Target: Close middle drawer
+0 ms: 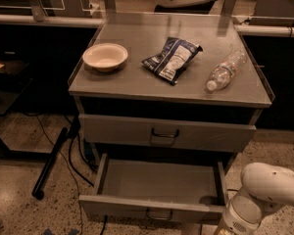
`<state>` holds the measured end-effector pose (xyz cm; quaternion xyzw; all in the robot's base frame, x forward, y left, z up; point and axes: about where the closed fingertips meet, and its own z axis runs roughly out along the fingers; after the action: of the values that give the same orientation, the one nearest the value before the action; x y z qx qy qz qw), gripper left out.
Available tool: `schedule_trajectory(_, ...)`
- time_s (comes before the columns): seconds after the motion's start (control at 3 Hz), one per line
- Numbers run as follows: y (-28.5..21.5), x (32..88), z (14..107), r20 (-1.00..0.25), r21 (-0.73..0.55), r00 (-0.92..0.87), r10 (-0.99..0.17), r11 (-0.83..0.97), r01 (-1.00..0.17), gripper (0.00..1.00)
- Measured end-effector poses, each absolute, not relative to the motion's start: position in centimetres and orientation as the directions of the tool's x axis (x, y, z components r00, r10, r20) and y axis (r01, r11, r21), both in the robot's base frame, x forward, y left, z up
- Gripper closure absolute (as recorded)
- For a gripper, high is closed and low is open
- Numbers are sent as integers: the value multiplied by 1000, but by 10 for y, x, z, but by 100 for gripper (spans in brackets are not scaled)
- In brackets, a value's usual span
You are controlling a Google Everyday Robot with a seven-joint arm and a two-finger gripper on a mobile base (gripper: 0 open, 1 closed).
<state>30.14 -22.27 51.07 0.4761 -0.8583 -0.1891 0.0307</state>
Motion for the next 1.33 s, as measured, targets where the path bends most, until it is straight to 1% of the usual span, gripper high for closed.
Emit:
schedule_trajectory(0.67,-236,338,466,-163,313,-609,-776,545,-778,100)
schedule_trajectory(1.0,-236,338,466,-163,313,-610,-776,545,-778,100)
schedule_trajectory(1.33,-240,346,441,-163,329,-635,-755,566,-756,100)
